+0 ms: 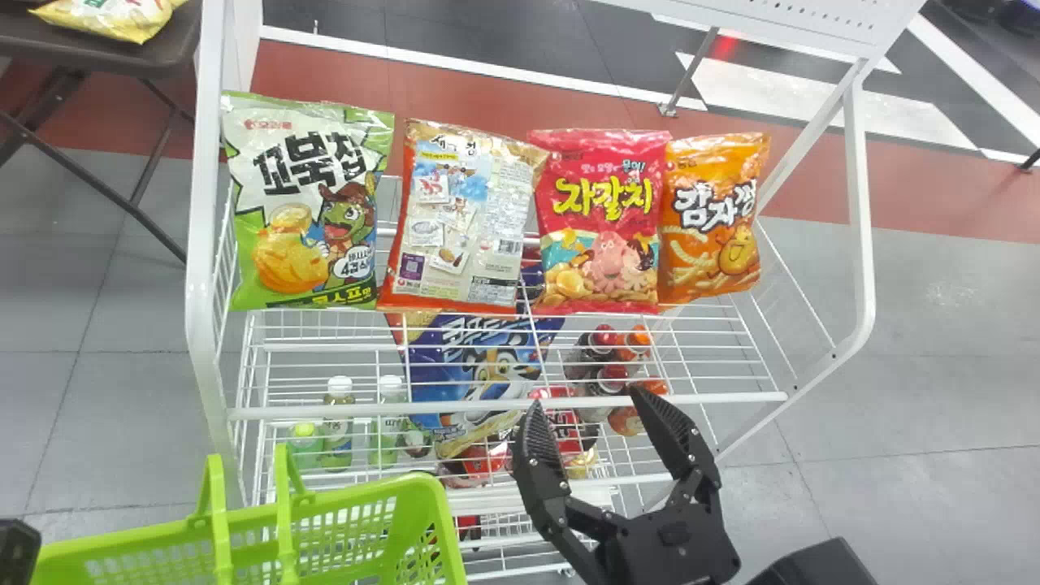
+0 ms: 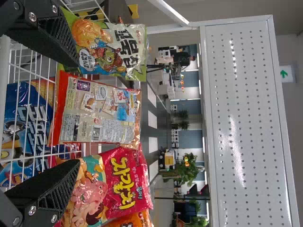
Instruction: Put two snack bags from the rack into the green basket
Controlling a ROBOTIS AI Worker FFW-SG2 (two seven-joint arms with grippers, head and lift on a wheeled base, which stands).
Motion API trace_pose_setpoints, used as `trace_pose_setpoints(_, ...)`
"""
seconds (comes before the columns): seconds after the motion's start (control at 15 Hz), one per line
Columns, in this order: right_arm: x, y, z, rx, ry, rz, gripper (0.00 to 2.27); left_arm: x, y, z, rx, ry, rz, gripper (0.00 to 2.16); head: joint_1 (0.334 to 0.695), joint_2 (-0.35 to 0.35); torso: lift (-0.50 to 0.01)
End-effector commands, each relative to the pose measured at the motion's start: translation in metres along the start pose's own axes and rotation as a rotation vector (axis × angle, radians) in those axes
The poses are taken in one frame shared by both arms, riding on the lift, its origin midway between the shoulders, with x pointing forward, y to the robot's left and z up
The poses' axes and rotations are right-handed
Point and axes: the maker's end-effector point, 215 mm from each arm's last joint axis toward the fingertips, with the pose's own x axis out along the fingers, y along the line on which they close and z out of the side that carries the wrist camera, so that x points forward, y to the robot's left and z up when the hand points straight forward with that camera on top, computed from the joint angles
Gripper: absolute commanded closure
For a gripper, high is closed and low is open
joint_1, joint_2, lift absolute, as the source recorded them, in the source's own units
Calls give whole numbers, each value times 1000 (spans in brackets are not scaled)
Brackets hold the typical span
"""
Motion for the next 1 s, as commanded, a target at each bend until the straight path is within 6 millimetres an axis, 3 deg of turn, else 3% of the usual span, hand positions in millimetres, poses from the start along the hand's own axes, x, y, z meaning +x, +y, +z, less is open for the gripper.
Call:
trace_pose_setpoints(0.0, 0, 0, 0, 0, 0, 1, 87, 0, 0, 0, 0, 1, 0, 1268, 695, -350, -4)
trace_pose_setpoints(0.2, 10, -1, 4, -2, -19, -1, 87, 1, 0, -1, 0, 3, 1, 1268, 695, -350, -4)
trace_pose_setpoints(0.33, 29, -1, -3, -5, 2, 3, 87, 3, -1, -5, -2, 10, -3, 1268, 695, -350, -4)
trace_pose_setpoints(0.53, 73, 2, -27, -31, 75, -3, 87, 3, -1, -8, -5, 13, -1, 1268, 695, -350, -4)
trace_pose_setpoints(0.73, 130, 0, -53, -40, 152, 4, 87, 3, 3, -7, -6, 15, 11, 1268, 695, -346, -4)
trace_pose_setpoints(0.93, 183, -10, -63, -53, 179, 0, 87, 1, 6, -2, -3, 10, 19, 1268, 695, -296, -4)
